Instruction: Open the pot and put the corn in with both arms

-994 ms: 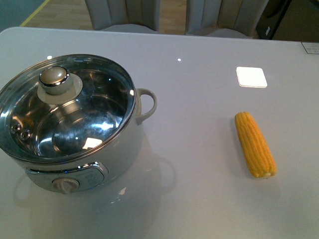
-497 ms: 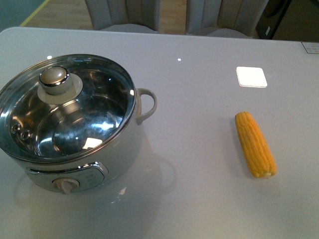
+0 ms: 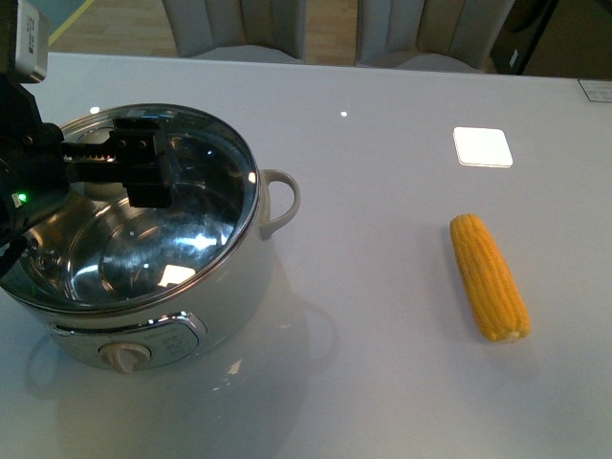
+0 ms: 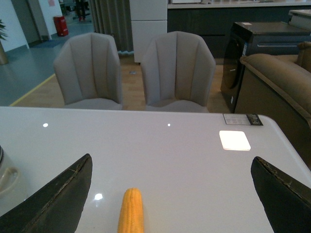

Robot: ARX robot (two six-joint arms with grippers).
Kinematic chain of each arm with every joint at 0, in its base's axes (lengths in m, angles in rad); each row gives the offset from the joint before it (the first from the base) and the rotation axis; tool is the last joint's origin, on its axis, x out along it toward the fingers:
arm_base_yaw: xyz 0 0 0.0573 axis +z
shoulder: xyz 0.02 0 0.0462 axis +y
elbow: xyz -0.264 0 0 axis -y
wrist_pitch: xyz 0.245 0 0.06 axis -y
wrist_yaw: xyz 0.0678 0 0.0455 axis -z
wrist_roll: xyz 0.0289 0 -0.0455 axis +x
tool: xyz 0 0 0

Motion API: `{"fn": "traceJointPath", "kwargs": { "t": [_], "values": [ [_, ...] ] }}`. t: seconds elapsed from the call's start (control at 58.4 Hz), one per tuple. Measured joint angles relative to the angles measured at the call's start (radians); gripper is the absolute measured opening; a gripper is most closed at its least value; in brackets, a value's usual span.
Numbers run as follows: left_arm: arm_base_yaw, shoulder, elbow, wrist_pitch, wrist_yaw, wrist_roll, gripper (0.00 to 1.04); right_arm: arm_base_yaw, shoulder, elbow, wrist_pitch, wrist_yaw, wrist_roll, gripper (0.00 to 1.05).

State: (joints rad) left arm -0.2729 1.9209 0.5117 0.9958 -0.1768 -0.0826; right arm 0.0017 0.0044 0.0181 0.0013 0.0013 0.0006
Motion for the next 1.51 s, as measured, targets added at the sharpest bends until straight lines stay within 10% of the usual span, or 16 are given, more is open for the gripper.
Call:
{"fn": "traceJointPath", "kwargs": {
  "t": [0.445, 0.805, 1.508],
  "values": [
    [-0.031, 0.093, 0.044, 0.042, -0.031, 0.003, 0.97, 0.0, 0.0, 0.0, 0.0, 0.0, 0.0, 0.96],
    [-0.039, 0.098, 0.053, 0.052, -0.061, -0.008, 0.44, 0.0, 0.0, 0.0, 0.0, 0.0, 0.0, 0.96],
    [-0.026, -0.069, 0.055, -0.098, -0.085, 0.01, 0.44, 0.0, 0.0, 0.0, 0.0, 0.0, 0.0, 0.96]
  ]
}}
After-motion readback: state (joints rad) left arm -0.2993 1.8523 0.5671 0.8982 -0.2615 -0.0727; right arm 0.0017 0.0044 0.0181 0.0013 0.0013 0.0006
